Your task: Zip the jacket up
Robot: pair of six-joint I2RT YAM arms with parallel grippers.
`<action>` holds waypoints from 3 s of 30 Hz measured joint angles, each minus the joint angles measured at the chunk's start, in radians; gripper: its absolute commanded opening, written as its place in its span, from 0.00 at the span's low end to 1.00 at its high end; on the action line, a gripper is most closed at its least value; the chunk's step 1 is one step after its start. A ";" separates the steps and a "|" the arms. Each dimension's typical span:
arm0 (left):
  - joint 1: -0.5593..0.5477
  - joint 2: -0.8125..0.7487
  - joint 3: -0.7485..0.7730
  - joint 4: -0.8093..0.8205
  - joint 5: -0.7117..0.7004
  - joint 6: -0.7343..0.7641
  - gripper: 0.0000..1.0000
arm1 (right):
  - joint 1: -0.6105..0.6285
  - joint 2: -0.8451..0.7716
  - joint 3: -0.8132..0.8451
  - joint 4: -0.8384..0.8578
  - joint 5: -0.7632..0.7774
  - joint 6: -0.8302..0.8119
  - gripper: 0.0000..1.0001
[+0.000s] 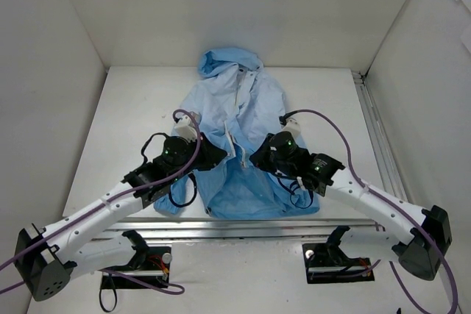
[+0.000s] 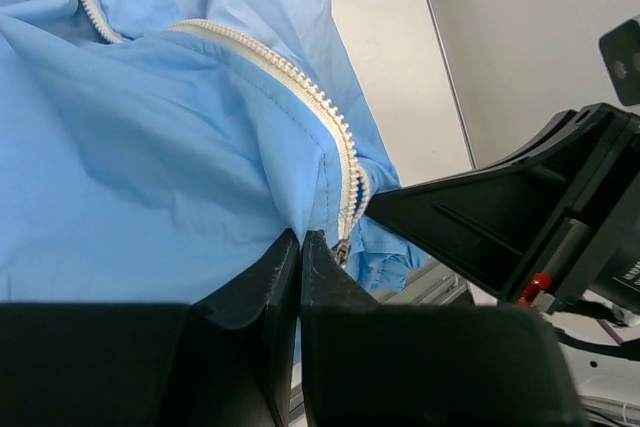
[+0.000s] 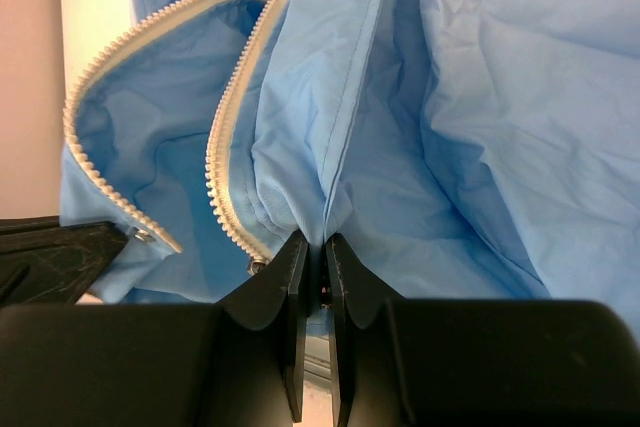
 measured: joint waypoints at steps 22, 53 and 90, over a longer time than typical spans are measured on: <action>-0.111 0.045 0.053 -0.052 -0.194 0.041 0.00 | 0.008 -0.052 -0.023 0.005 0.078 0.040 0.00; -0.143 0.069 0.077 -0.101 -0.236 0.022 0.00 | 0.067 -0.022 -0.022 0.006 0.142 0.055 0.00; -0.171 0.116 0.126 -0.152 -0.283 -0.008 0.00 | 0.074 -0.008 0.002 0.005 0.175 0.078 0.00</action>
